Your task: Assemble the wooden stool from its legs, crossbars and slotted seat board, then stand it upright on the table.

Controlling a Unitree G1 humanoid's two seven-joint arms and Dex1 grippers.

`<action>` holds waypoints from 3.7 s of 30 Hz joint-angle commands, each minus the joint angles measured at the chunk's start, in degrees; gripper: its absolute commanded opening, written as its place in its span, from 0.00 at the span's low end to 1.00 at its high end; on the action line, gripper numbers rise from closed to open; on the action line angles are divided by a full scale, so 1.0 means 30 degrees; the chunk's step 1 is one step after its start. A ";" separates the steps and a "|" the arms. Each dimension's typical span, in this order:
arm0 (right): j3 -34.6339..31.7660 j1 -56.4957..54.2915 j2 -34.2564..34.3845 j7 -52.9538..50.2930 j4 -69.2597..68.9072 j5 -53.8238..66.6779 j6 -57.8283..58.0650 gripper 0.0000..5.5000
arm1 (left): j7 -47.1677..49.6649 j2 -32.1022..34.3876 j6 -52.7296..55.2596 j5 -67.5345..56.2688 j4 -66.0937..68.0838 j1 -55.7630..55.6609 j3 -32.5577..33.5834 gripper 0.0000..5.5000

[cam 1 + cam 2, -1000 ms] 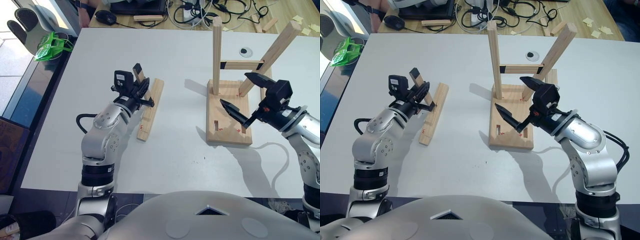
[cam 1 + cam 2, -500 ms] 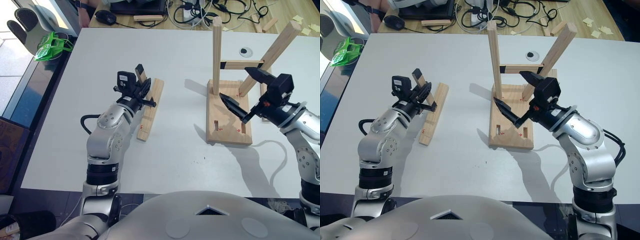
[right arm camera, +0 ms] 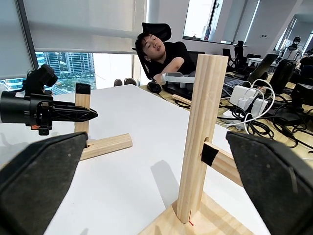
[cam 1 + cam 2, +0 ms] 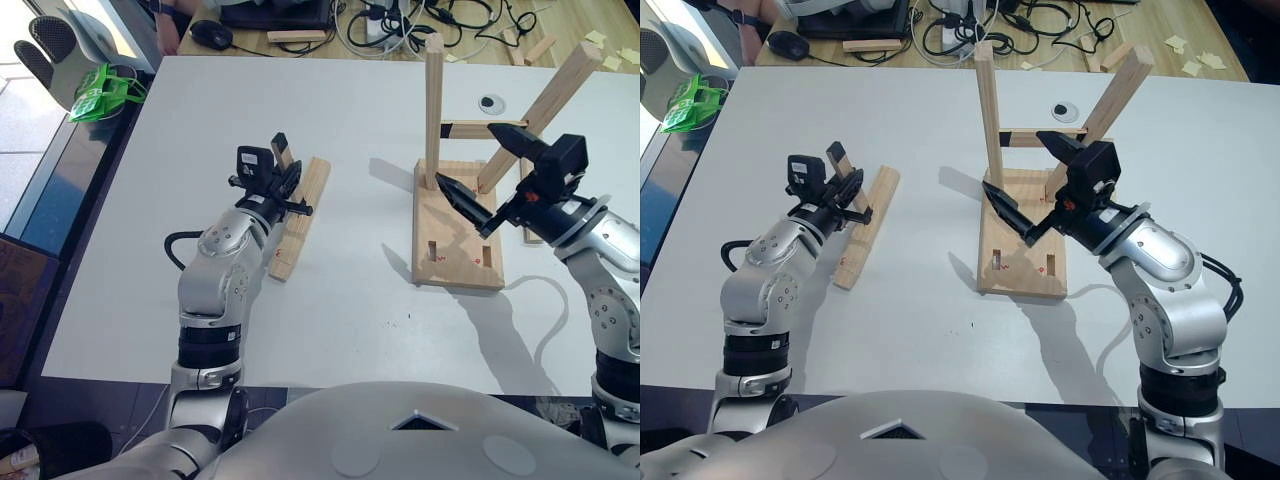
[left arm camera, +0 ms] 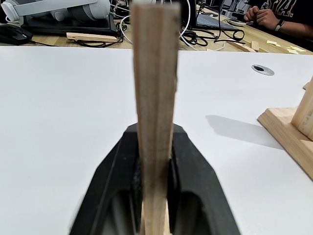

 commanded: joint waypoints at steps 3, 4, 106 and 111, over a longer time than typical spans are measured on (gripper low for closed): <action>0.0043 -0.0054 -0.0236 0.0100 -0.0081 -0.0081 0.0075 0.98 | 0.0382 -0.0200 0.0427 0.0551 0.0303 -0.0122 -0.0056 0.07; 0.0109 -0.0031 -0.0250 0.0131 -0.0038 -0.0189 -0.0011 0.98 | 0.0457 -0.0330 0.0385 0.0604 0.0342 -0.0148 -0.0084 0.07; 0.1369 -0.1622 0.1069 -0.0030 0.2926 -0.3080 -0.3136 0.98 | -0.0608 -0.2611 -0.0373 0.6807 1.1010 -1.1213 -0.4654 0.59; 0.1344 -0.1292 0.1434 -0.0592 0.2752 -0.3347 -0.3314 0.98 | -0.3330 -0.2998 -0.0438 0.4902 1.9466 -1.7104 -0.2371 0.59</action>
